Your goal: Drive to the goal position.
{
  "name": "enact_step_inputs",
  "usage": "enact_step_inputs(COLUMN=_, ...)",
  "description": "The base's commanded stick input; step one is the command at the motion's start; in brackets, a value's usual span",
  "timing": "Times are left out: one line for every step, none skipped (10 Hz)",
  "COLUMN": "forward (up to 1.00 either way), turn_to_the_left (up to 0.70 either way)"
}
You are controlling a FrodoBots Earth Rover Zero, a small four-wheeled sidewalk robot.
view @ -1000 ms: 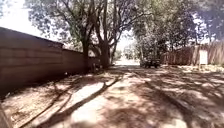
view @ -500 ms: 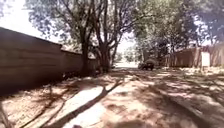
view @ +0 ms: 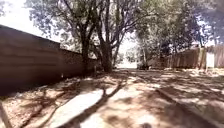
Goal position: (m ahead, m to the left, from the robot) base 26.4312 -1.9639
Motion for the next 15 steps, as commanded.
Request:
enact_step_inputs(forward=0.70, turn_to_the_left=0.00)
enact_step_inputs(forward=0.70, turn_to_the_left=0.00)
enact_step_inputs(forward=0.70, turn_to_the_left=-0.35)
enact_step_inputs(forward=0.70, turn_to_the_left=-0.35)
enact_step_inputs(forward=0.70, turn_to_the_left=-0.35)
enact_step_inputs(forward=0.70, turn_to_the_left=-0.35)
enact_step_inputs(forward=0.70, turn_to_the_left=-0.35)
enact_step_inputs(forward=0.70, turn_to_the_left=-0.35)
enact_step_inputs(forward=0.70, turn_to_the_left=-0.35)
enact_step_inputs(forward=0.70, turn_to_the_left=-0.35)
enact_step_inputs(forward=0.70, turn_to_the_left=-0.35)
enact_step_inputs(forward=0.70, turn_to_the_left=-0.30)
enact_step_inputs(forward=0.70, turn_to_the_left=-0.24)
enact_step_inputs(forward=0.70, turn_to_the_left=0.00)
enact_step_inputs(forward=0.70, turn_to_the_left=0.00)
